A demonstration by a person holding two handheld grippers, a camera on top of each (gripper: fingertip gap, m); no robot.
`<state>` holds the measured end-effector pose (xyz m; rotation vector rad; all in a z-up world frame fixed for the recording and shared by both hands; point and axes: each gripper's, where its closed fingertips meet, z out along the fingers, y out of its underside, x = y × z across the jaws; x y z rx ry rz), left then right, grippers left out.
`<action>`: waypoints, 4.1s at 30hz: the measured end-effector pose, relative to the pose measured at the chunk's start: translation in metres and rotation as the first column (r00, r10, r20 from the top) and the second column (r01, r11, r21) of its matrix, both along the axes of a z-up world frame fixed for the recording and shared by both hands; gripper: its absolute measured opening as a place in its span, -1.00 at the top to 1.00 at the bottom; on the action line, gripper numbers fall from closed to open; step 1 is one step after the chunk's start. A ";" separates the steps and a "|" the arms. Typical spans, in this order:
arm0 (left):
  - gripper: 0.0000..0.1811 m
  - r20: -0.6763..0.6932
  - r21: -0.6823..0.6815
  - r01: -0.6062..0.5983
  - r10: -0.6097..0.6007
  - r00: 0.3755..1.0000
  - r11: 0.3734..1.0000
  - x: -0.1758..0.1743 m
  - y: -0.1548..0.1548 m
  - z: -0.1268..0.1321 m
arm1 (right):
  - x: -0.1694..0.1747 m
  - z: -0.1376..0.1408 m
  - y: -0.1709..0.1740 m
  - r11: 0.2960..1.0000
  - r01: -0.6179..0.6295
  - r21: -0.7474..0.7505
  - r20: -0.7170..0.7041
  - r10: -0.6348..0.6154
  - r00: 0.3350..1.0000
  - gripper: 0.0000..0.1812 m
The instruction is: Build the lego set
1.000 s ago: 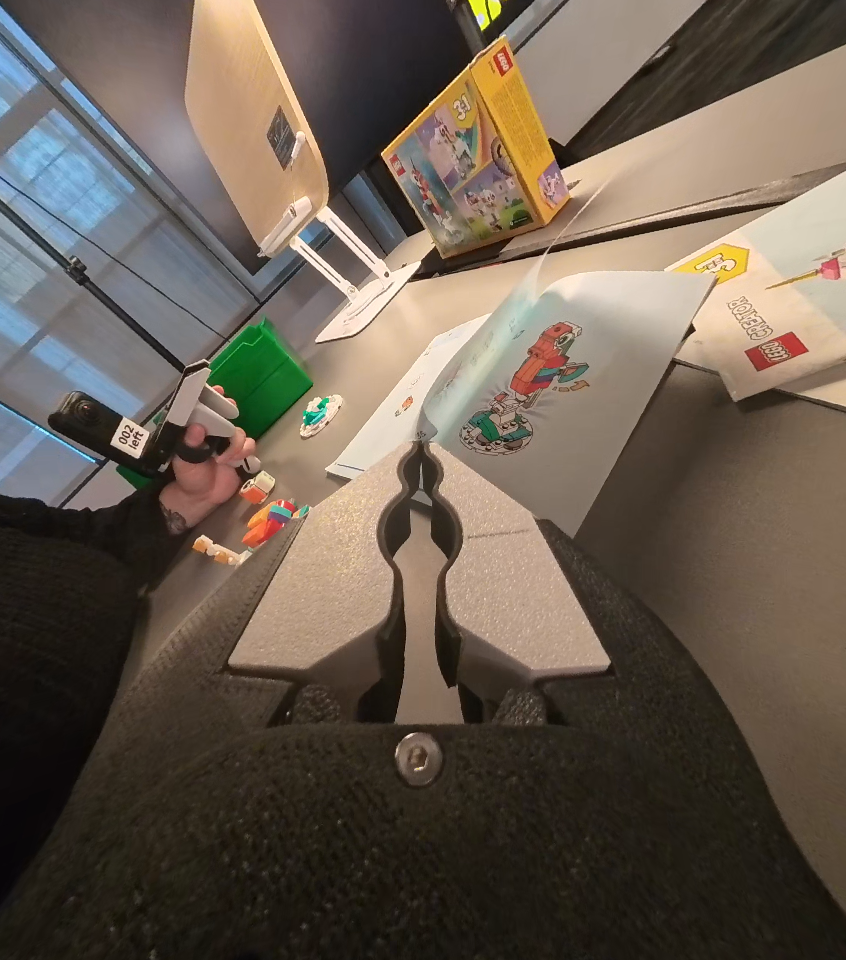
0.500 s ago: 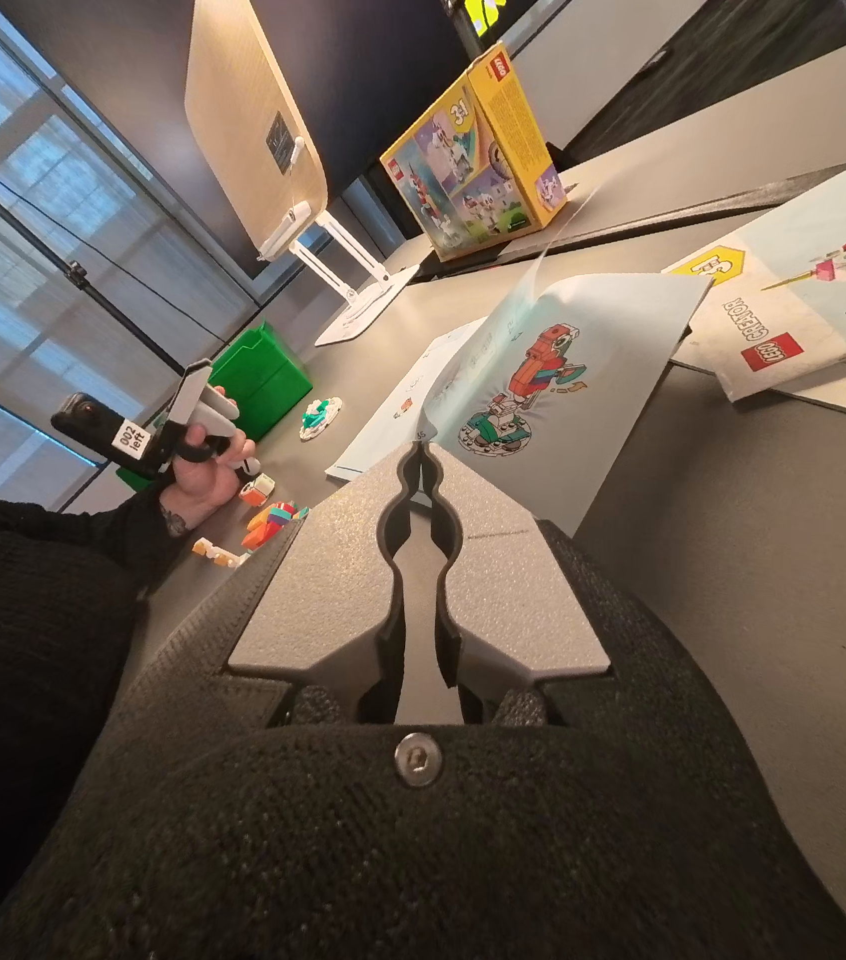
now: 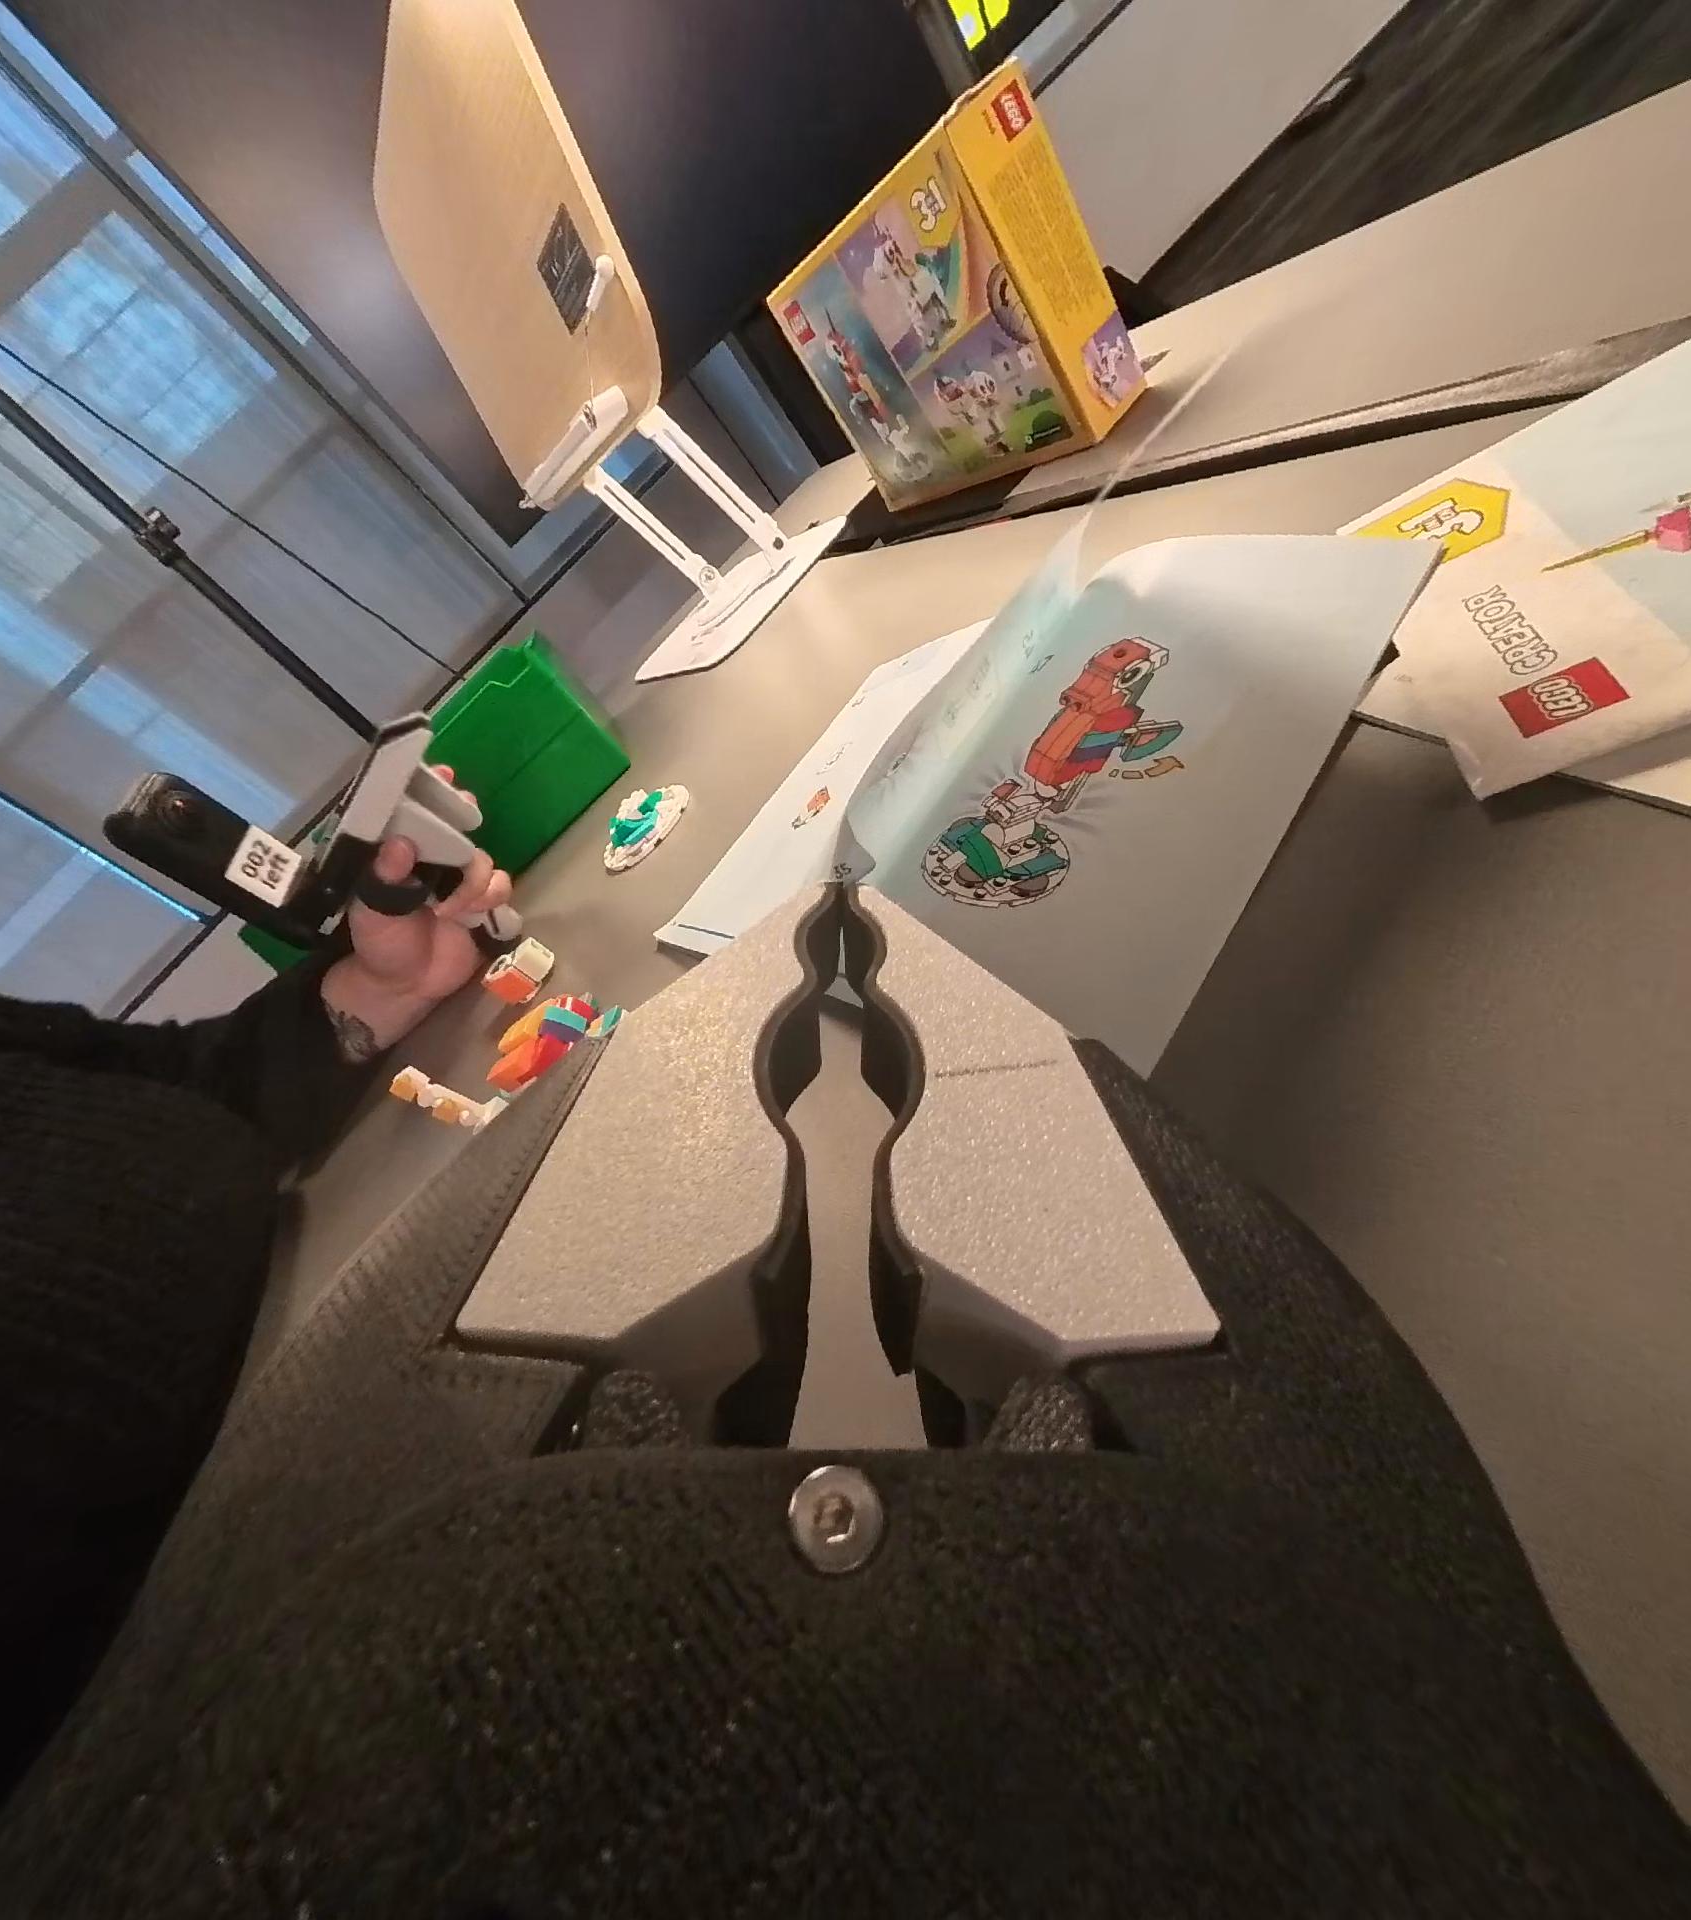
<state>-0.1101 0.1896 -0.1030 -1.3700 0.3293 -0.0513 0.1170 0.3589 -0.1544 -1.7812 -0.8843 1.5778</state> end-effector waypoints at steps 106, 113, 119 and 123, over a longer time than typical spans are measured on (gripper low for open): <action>0.55 -0.086 -0.725 0.195 -0.368 0.926 0.660 0.026 -0.064 -0.114 | -0.020 0.000 -0.022 0.998 -0.060 0.033 0.016 0.059 0.998 1.00; 0.56 -0.083 -0.727 0.198 -0.370 0.925 0.658 0.026 -0.064 -0.114 | -0.063 -0.001 -0.045 0.991 -0.100 0.093 0.050 0.096 0.994 1.00; 0.57 -0.078 -0.729 0.200 -0.370 0.926 0.655 0.026 -0.064 -0.114 | -0.109 -0.011 -0.083 0.960 -0.212 0.183 0.154 0.185 0.971 1.00; 0.57 -0.079 -0.729 0.200 -0.370 0.926 0.655 0.026 -0.064 -0.114 | -0.128 -0.026 -0.100 0.939 -0.265 0.218 0.264 0.204 0.943 1.00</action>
